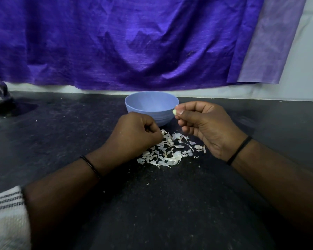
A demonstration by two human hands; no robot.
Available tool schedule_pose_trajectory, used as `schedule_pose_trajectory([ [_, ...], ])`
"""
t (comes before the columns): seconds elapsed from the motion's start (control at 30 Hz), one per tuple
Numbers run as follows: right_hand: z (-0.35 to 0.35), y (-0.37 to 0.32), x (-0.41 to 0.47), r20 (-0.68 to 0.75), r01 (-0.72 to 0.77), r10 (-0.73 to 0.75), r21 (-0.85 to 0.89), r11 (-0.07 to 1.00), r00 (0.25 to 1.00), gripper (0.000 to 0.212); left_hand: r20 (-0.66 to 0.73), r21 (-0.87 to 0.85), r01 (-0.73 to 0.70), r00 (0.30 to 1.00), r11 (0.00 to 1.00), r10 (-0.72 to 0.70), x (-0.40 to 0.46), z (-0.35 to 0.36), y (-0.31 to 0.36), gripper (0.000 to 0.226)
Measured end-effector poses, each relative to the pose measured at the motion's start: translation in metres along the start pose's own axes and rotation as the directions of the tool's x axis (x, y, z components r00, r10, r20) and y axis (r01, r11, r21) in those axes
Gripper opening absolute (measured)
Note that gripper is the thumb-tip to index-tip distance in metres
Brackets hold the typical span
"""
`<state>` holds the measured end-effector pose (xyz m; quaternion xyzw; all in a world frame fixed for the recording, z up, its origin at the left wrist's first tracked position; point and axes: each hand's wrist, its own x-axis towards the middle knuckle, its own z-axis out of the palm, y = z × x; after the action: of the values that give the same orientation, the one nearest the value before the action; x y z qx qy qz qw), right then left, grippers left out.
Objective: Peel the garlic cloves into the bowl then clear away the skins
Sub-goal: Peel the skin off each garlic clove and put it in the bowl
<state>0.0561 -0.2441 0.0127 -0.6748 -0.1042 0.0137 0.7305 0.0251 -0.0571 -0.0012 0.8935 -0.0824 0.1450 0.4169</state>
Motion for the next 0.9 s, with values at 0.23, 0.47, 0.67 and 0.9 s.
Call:
schedule_pose_trajectory([
  [0.23,0.015,-0.019,0.02,-0.068,0.158,-0.171,-0.169,0.973,0.983,0.012,0.094,0.072,-0.009,0.996,0.997,0.002,-0.001,-0.001,0.004,0.012],
  [0.47,0.033,-0.021,0.071,-0.03,0.251,-0.312,-0.523,0.814,0.95,0.017,0.019,0.163,-0.024,1.0,0.986,0.021,0.004,-0.001,-0.002,0.014],
  [0.67,0.033,-0.026,0.061,-0.043,0.303,-0.369,-0.488,0.818,0.928,0.016,-0.048,0.162,-0.054,0.997,0.985,0.063,0.006,-0.001,-0.003,0.017],
  [0.9,0.012,-0.017,0.004,0.142,0.352,-0.346,-0.645,0.679,0.928,0.022,-0.117,0.193,-0.089,0.987,0.977,0.113,0.007,-0.002,-0.005,0.025],
])
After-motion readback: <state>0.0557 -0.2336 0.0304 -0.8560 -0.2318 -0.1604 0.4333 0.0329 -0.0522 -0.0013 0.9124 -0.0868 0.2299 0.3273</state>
